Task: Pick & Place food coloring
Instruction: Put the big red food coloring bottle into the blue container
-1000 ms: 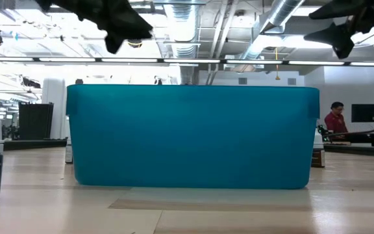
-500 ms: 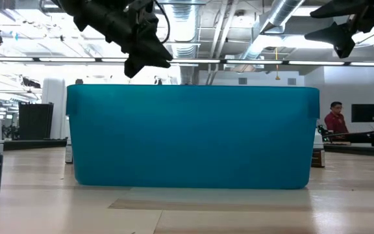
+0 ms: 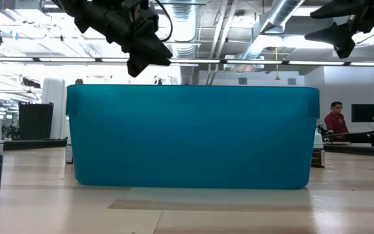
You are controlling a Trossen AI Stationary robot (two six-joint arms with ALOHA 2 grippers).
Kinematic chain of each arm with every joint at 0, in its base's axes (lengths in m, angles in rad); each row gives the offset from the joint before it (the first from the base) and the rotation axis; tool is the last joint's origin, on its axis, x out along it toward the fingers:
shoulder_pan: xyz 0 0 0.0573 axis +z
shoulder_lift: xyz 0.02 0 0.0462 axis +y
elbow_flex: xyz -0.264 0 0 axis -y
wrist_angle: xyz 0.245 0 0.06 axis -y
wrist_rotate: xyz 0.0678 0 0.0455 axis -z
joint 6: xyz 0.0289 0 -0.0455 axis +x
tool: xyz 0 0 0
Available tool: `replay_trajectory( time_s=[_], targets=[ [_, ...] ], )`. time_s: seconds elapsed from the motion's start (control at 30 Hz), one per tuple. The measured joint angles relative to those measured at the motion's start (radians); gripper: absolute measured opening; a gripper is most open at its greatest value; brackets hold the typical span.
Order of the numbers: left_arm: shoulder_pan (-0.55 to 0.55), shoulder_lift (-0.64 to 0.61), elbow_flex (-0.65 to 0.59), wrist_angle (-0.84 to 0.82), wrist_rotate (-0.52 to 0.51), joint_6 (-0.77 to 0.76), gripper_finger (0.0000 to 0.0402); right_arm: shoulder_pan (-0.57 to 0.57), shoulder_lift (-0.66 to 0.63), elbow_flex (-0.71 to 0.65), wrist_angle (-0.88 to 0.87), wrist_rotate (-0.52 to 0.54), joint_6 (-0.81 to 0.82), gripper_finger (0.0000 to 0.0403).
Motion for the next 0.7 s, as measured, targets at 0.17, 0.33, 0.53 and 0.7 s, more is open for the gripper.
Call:
replay_trajectory(
  time_s=[0.17,0.33,0.53,0.7],
  targets=[
    [0.000,0.000,0.000,0.000,-0.002,0.017,0.0105,0.000,0.000,0.000,0.000,0.000,0.007,0.0235],
    [0.000,0.000,0.000,0.000,-0.070,0.012,0.0157,0.000,0.000,0.000,0.000,0.000,0.008,0.0235],
    [-0.004,0.000,0.000,-0.003,-0.075,0.007,0.0198,0.000,0.000,0.000,0.001,0.000,0.008,0.0235],
    [-0.005,0.032,-0.001,-0.005,-0.080,0.002,0.0206,0.000,0.000,0.000,0.001,0.000,0.008,0.0235]
  ],
)
